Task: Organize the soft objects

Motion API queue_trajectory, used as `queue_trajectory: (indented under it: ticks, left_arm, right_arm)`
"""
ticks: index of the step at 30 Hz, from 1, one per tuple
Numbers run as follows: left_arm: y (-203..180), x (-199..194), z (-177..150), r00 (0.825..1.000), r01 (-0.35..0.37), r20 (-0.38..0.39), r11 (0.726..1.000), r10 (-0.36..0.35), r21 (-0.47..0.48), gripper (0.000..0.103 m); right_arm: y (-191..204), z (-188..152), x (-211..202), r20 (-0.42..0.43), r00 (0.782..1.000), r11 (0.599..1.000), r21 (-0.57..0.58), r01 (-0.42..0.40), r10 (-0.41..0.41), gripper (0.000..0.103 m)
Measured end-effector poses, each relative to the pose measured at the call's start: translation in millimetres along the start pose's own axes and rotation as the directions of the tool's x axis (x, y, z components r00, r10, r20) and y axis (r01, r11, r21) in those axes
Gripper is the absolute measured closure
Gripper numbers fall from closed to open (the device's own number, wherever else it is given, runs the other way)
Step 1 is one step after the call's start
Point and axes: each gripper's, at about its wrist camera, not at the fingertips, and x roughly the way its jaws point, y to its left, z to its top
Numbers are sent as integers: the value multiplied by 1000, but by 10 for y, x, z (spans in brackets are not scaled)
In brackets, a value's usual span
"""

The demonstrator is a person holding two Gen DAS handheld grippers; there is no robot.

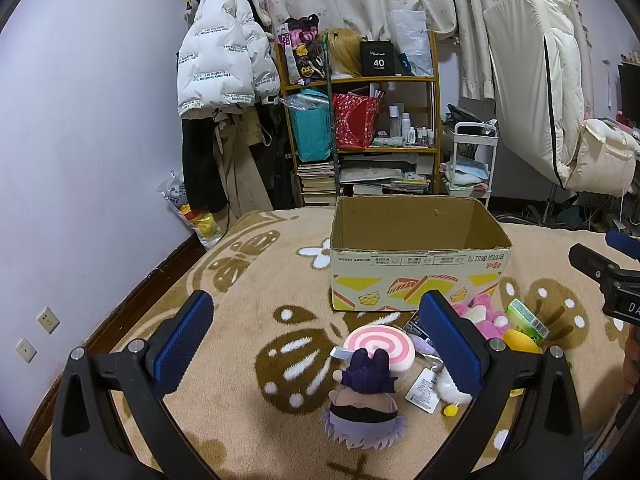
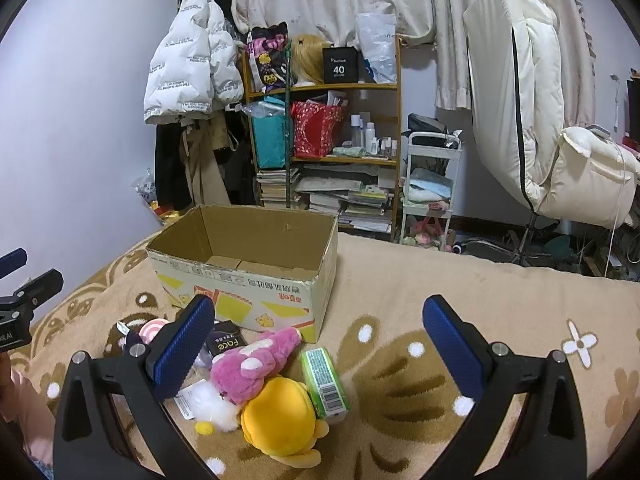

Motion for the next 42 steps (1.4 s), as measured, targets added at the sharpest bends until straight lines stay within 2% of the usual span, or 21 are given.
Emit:
queue_trajectory:
  ticks: [42]
  left_arm:
    - [99, -25, 46, 1000, -12, 3, 1000, 12, -3, 1]
  right_arm:
    - [65, -4, -38, 5, 1000, 1000, -17, 1, -1, 0]
